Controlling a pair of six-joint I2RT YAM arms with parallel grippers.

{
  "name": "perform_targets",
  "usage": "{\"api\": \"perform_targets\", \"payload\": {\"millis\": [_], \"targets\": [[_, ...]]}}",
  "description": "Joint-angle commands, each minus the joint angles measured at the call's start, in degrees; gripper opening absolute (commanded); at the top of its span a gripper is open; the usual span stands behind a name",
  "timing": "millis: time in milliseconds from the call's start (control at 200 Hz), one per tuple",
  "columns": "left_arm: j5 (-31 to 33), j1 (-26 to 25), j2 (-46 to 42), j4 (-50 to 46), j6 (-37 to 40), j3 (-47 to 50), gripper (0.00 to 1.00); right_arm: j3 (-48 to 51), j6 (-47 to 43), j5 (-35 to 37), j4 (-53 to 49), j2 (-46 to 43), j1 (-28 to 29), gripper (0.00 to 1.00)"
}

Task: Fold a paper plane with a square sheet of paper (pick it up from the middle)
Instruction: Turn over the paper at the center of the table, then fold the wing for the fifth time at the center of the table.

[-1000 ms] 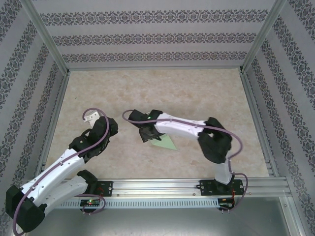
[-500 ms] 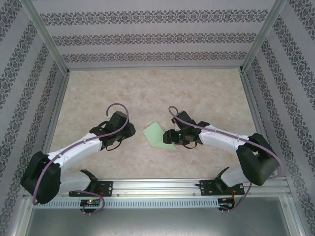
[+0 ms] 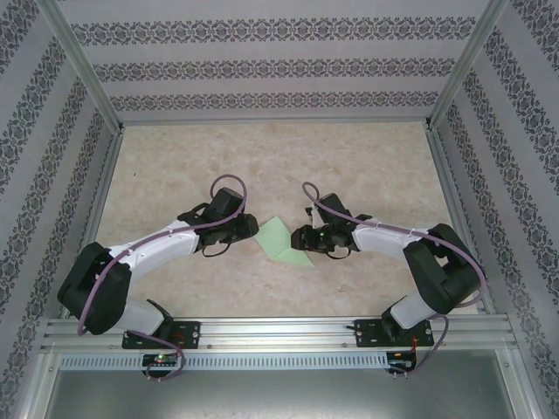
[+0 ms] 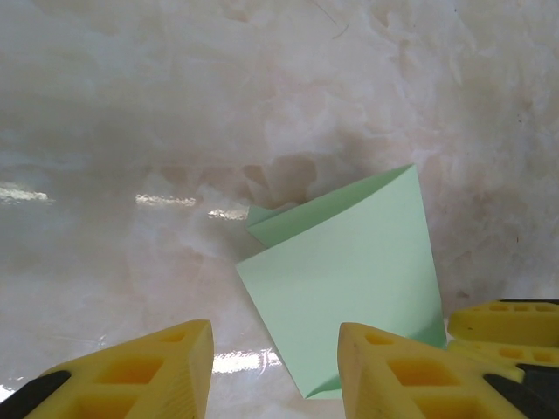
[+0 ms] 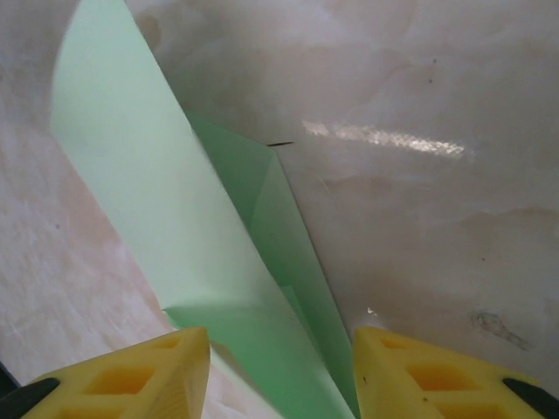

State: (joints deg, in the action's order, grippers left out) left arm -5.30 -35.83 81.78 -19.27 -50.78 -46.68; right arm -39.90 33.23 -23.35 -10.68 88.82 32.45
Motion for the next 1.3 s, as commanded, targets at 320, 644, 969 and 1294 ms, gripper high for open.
{"api": "perform_targets", "payload": {"millis": [320, 644, 969, 1294], "targets": [[-2.23, -1.43, 3.40, 0.58, 1.41, -3.02, 0.42, 13.83, 24.69, 3.04, 22.44, -2.48, -0.37, 0.20], [-8.73, -3.52, 5.45, 7.13, -3.64, 0.12, 0.46, 14.09, 29.79, 8.76, 20.97, -1.88, 3.77, 0.19], [-4.18, -8.30, 5.16, 9.30, -13.13, 4.03, 0.54, 13.16, 29.62, 9.12, 20.42, -0.06, 3.95, 0.19], [-6.12, -10.57, 9.81, 19.32, -15.37, 3.40, 0.55, 12.64, 28.62, 8.59, 19.74, 1.14, 4.02, 0.19]]}}
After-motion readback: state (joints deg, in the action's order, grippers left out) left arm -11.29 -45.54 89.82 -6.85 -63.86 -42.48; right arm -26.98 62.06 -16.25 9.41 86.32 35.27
